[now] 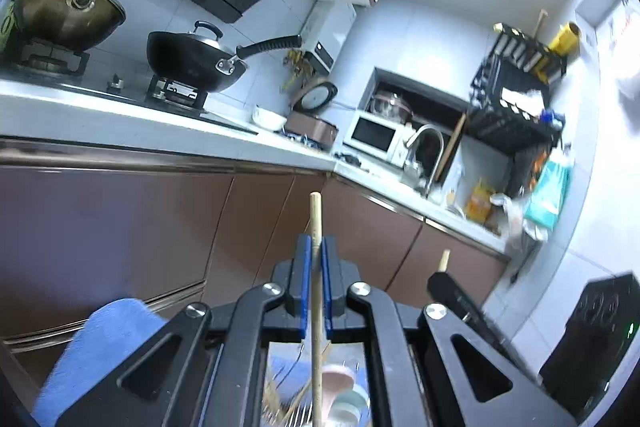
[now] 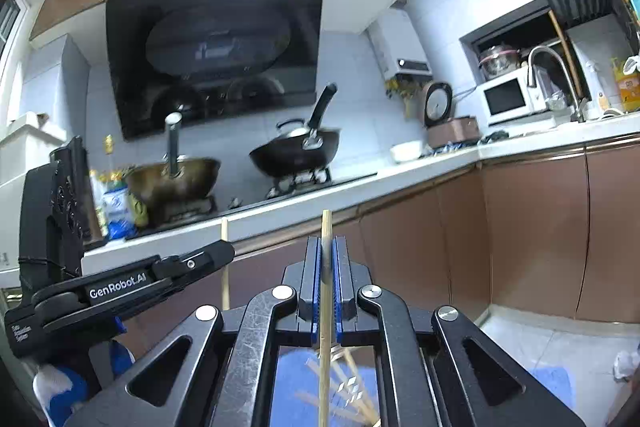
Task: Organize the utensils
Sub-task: 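Lift both chopsticks and carry them over the holder, then lower the chopsticks into the holder and open both tools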
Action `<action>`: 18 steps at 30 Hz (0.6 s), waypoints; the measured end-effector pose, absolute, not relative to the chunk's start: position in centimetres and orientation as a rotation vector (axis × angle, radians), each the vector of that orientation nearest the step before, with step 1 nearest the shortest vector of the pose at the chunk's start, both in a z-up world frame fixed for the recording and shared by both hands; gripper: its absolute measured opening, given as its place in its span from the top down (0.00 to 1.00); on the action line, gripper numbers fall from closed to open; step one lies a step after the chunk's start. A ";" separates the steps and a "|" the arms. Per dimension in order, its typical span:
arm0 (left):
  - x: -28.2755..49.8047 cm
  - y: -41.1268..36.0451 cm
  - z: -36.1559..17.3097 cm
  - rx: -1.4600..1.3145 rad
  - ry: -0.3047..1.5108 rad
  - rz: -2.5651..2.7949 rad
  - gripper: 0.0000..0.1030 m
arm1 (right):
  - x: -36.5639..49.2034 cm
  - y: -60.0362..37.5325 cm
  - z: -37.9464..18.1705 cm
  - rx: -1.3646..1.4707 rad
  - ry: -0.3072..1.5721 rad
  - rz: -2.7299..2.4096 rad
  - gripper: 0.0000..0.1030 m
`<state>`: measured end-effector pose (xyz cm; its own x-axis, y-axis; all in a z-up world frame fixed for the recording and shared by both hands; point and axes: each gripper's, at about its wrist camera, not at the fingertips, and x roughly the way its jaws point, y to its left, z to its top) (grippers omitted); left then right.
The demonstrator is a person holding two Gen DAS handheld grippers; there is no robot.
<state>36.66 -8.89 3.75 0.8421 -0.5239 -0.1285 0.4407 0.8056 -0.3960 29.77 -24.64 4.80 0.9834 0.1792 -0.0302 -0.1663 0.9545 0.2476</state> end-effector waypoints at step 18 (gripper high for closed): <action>43.7 -12.8 -5.2 -0.341 0.215 -0.398 0.95 | 36.3 -25.3 -3.5 0.196 0.067 0.049 0.95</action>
<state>43.71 -12.76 -5.16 0.9002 -0.4131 -0.1376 0.3417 0.8662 -0.3646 36.31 -25.32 -3.48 0.9966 0.0552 -0.0614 -0.0422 0.9797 0.1960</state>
